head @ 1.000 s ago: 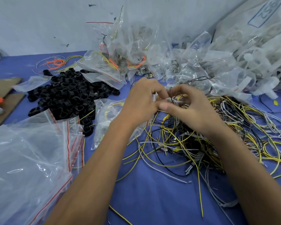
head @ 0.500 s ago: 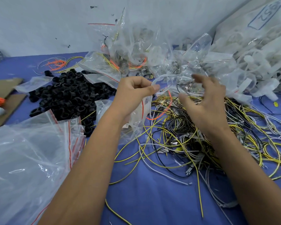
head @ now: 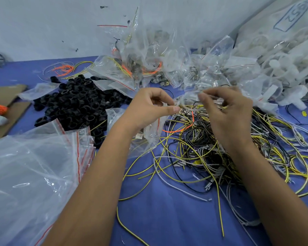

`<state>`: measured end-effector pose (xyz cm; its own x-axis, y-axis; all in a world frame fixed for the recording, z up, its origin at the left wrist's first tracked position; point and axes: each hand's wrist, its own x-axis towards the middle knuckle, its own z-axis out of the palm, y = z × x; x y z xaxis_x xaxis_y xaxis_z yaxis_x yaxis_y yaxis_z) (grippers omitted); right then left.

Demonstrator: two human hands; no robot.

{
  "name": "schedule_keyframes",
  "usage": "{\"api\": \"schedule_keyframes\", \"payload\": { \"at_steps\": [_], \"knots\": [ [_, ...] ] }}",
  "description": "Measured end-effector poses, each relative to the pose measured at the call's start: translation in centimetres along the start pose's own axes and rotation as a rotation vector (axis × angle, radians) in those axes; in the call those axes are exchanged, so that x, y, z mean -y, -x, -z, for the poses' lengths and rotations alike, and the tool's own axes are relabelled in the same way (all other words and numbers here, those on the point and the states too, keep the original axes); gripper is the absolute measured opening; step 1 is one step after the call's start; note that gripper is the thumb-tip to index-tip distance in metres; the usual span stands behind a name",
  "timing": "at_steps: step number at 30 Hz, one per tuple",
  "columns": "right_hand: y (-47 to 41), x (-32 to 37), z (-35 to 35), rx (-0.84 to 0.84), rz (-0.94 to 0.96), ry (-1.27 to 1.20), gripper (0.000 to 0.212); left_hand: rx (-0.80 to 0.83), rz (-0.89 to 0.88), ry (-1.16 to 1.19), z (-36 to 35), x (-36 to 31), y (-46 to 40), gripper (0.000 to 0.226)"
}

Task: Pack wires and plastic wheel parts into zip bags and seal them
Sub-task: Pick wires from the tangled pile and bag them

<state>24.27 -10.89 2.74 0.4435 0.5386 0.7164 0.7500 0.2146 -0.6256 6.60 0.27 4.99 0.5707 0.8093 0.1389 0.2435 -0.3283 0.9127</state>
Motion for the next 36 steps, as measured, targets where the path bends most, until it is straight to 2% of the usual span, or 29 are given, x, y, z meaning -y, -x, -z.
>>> {"api": "schedule_keyframes", "payload": {
  "at_steps": [3, 6, 11, 14, 19, 22, 27, 30, 36],
  "knots": [
    [-0.7, -0.6, 0.8, -0.231, -0.105, -0.015, 0.006, -0.195, 0.067, -0.197, 0.2, 0.7, -0.6, 0.024],
    [-1.5, -0.7, 1.6, -0.438, -0.289, -0.304, 0.014, -0.269, 0.16, -0.155, 0.6, 1.2, -1.1, 0.023],
    [-1.3, -0.2, 1.3, -0.425, -0.279, -0.351, 0.013, -0.286, 0.25, -0.248, 1.2, 1.2, -1.1, 0.02],
    [-0.9, 0.4, 1.1, -0.341, -0.176, -0.253, 0.007, -0.222, 0.281, -0.195, 1.2, 0.5, -0.8, 0.011],
    [-0.1, 0.7, 0.3, -0.136, 0.011, 0.008, 0.007, -0.031, 0.268, 0.004, 0.3, -1.9, -0.1, 0.017],
    [0.0, 0.7, 0.2, -0.04, 0.053, 0.087, 0.006, -0.018, 0.245, 0.02, -0.3, -2.8, 0.1, 0.016],
    [0.0, 1.0, -0.1, 0.132, -0.163, -0.148, 0.005, -0.028, 0.144, -0.054, -1.5, -3.9, 0.3, 0.015],
    [0.3, 1.1, -0.7, 0.281, -0.288, -0.274, 0.016, -0.002, 0.08, -0.127, -2.5, -4.5, 0.5, 0.012],
    [0.9, 0.9, -1.1, 0.478, -0.348, -0.437, 0.02, 0.039, -0.006, -0.215, -3.6, -5.6, 1.0, 0.011]
  ]
}}
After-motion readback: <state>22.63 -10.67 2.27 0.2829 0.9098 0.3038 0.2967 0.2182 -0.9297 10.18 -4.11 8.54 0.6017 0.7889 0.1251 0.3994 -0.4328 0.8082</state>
